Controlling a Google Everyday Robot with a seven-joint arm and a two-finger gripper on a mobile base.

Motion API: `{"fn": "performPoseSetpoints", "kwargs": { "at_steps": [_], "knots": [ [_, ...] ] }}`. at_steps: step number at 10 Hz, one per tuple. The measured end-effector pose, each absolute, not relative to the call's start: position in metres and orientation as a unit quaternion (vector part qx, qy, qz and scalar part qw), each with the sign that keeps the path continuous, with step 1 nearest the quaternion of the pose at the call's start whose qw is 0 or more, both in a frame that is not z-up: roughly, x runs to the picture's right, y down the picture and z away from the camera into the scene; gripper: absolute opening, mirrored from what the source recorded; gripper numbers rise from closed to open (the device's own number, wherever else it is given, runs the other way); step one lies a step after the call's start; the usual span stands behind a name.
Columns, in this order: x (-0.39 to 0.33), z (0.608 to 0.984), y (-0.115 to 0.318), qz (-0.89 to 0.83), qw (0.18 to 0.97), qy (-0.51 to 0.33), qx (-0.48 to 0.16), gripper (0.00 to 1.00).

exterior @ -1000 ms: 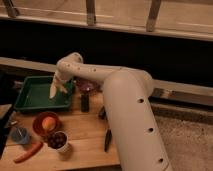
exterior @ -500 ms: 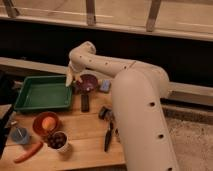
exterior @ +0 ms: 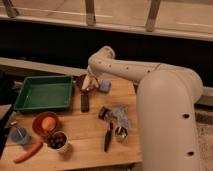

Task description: Place banana in purple bowl

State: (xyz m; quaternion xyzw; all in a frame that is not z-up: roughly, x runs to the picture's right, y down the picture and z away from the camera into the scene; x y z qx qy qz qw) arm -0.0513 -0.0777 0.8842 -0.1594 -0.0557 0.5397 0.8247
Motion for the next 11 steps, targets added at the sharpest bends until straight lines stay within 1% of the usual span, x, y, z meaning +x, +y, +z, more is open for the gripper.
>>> {"fn": "performPoseSetpoints", "kwargs": {
  "at_steps": [2,4,6,7,8,9,10,11],
  "knots": [
    [-0.041,0.886,-0.069,0.546,0.819,-0.058,-0.164,0.0],
    [-0.05,0.889,-0.07,0.545,0.818,-0.068,-0.168,0.0],
    [-0.077,0.899,-0.076,0.542,0.818,-0.079,-0.175,0.0],
    [-0.099,0.906,-0.081,0.54,0.817,-0.085,-0.181,0.02],
    [-0.123,0.916,-0.084,0.538,0.817,-0.09,-0.189,0.1],
    [-0.14,0.924,-0.087,0.538,0.815,-0.094,-0.195,0.21],
    [-0.146,0.93,-0.088,0.538,0.814,-0.094,-0.195,0.29],
    [-0.152,0.932,-0.091,0.543,0.812,-0.093,-0.194,0.39]
  ]
}}
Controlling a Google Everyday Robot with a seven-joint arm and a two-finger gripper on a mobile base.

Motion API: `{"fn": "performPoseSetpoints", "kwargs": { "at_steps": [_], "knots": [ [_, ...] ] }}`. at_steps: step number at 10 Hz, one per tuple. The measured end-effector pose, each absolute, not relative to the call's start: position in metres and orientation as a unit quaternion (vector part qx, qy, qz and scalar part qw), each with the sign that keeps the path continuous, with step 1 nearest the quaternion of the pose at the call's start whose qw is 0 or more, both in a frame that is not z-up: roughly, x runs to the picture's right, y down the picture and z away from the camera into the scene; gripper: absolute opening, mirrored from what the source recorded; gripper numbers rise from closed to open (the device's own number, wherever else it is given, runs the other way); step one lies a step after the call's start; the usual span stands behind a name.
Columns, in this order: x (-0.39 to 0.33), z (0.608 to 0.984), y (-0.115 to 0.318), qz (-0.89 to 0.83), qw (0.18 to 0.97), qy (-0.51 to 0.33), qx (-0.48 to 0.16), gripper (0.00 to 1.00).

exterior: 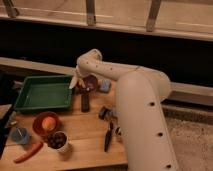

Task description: Place banana in purple bowl

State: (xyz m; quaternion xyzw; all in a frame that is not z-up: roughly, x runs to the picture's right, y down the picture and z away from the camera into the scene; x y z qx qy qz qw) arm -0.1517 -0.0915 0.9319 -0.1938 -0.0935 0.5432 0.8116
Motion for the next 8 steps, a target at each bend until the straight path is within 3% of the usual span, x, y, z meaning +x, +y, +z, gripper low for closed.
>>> {"fn": "performPoseSetpoints", "kwargs": {
  "at_steps": [4,8],
  "knots": [
    [-0.126,0.927,-0.084,0.559,0.804,-0.083,-0.185,0.77],
    [-0.121,0.923,-0.079,0.563,0.8,-0.086,-0.187,0.8]
  ]
}}
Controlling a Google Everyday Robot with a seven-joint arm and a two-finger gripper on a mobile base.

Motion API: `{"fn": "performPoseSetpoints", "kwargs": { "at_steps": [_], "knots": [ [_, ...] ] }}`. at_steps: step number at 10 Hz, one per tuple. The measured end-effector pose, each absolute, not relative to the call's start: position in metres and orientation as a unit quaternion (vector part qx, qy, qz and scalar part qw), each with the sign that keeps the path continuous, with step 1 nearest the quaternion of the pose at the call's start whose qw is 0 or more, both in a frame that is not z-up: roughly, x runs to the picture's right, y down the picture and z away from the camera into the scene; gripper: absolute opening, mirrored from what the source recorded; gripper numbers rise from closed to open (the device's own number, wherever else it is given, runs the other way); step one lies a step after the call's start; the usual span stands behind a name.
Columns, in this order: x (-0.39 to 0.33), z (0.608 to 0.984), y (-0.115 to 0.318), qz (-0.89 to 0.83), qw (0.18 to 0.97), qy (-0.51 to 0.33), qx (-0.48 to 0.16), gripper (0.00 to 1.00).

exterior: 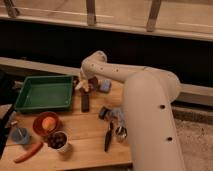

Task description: Place banana in purple bowl

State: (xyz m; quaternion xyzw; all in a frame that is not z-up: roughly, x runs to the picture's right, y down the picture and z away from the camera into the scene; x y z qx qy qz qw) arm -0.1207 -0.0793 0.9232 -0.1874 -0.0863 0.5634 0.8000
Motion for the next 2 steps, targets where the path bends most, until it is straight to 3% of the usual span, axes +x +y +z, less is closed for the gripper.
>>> {"fn": "performPoseSetpoints", "kwargs": {
  "at_steps": [2],
  "knots": [
    [-0.1163,0.9239,-0.0802,0.565,0.8,-0.085,-0.185,0.8]
  ]
}}
